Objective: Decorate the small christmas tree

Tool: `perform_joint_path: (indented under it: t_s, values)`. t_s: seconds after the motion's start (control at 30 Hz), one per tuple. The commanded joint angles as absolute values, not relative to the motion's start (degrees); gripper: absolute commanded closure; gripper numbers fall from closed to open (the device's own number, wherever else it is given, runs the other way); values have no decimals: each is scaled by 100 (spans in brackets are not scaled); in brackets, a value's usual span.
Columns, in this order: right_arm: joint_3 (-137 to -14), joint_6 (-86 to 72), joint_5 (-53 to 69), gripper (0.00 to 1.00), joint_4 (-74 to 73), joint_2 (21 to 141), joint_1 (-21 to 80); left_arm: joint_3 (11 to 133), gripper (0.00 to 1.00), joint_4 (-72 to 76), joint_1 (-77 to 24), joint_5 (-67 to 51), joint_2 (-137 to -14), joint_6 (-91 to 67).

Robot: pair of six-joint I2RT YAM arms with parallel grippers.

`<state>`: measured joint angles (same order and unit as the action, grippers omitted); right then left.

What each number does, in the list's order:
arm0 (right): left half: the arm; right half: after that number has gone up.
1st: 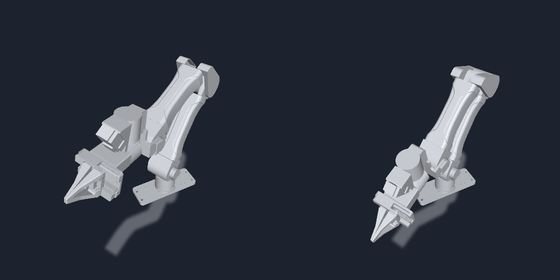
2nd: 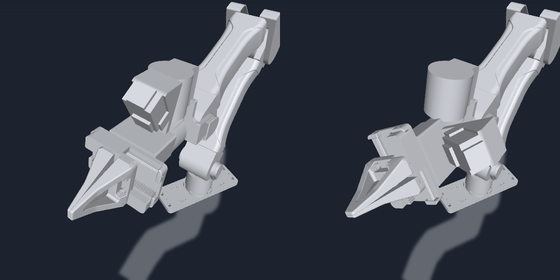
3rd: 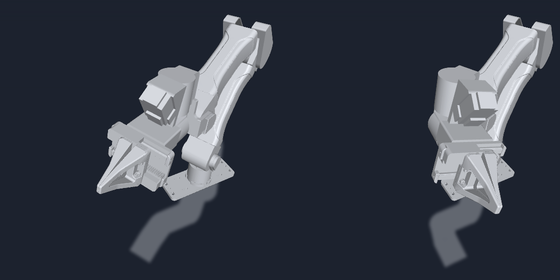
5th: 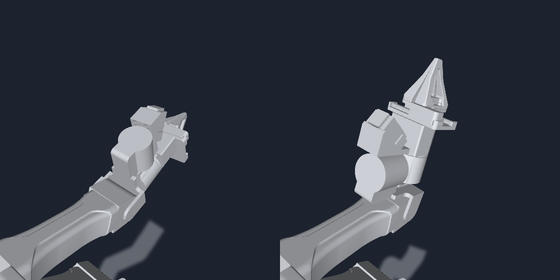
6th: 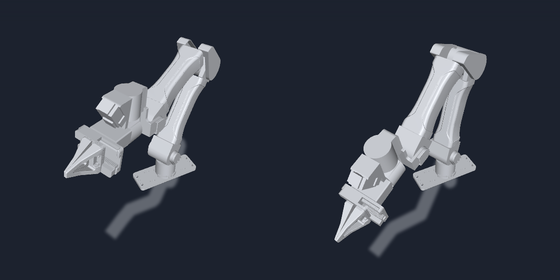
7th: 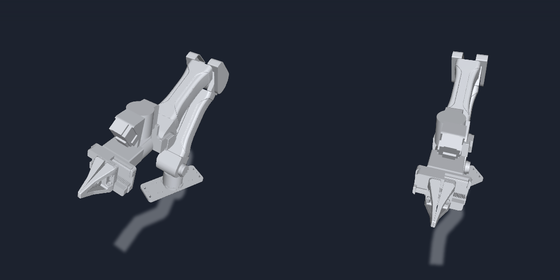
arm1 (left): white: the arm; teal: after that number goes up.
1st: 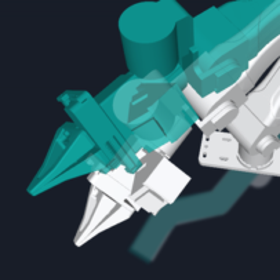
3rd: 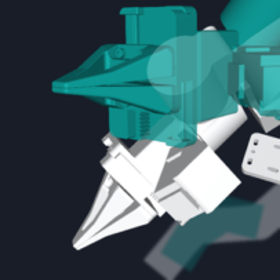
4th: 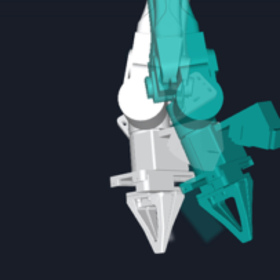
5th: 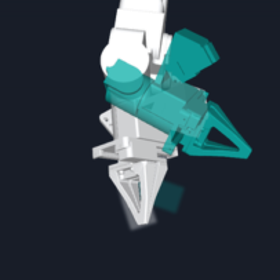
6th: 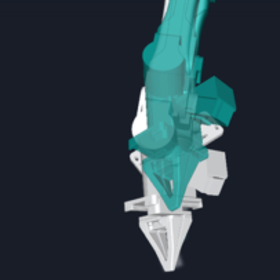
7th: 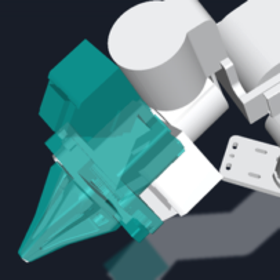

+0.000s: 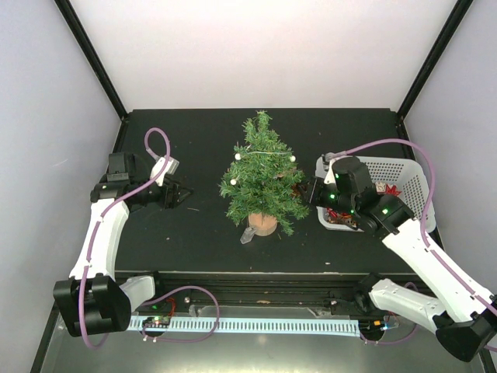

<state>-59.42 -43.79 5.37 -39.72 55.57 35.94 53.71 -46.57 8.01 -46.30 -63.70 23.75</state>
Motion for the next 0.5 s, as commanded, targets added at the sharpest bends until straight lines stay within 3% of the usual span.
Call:
perform_joint_path:
  t_s: [0.0, 0.47]
  values:
    - [-5873, -4460, 957, 73, -3617, 5538, 3618, 5344, 38, -4527, 774, -4703, -6281, 2364]
    - [-5529, -4569, 1346, 74, -3024, 5881, 3613, 5327, 38, -4491, 774, -4714, -6283, 2351]
